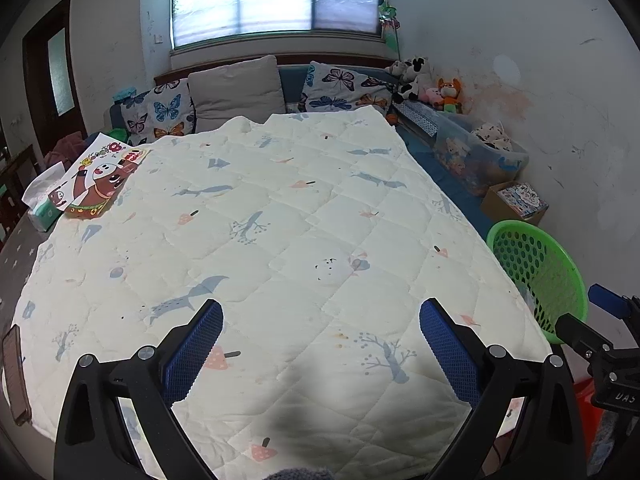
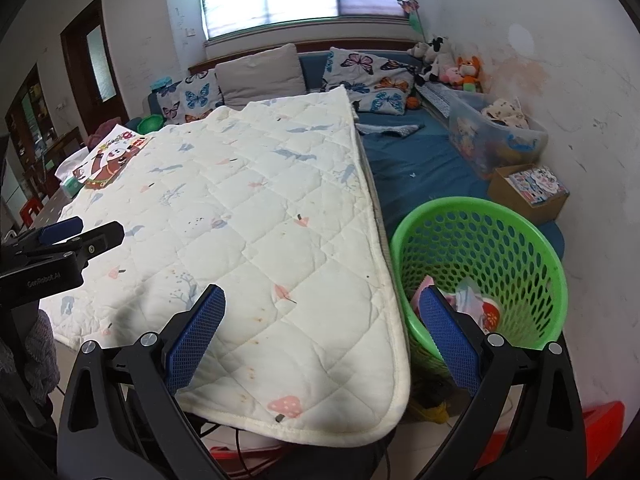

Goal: Collect trash

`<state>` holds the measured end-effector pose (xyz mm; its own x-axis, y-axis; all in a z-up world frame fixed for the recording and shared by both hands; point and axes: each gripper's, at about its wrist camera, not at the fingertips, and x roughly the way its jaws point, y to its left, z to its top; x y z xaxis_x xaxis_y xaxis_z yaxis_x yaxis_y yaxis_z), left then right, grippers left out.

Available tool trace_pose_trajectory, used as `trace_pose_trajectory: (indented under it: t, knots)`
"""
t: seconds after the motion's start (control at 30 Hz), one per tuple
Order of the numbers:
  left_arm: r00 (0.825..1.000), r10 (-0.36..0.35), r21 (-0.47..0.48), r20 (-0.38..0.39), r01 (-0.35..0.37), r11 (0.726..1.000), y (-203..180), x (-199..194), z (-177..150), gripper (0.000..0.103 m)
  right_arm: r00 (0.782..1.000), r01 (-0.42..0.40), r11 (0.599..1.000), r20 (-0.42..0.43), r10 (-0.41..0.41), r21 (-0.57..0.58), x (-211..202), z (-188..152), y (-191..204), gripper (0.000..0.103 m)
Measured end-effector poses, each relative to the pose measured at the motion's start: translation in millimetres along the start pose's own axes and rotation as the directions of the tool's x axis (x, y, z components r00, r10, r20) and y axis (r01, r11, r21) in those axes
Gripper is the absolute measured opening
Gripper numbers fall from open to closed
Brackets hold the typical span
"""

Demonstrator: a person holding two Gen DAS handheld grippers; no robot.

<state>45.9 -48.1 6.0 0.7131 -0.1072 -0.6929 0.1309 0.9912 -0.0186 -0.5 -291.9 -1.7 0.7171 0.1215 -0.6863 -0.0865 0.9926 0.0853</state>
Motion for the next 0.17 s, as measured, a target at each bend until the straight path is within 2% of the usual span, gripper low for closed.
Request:
trace_pose_trajectory:
  t: [0.17]
  knots:
    - [1.000, 0.008, -0.006, 0.001, -0.008, 1.000, 1.3, -0.1, -0.5, 0.096, 1.000, -0.006, 1.000, -0.001, 0.006, -0.015, 1.3, 0.2, 3.5, 0.097]
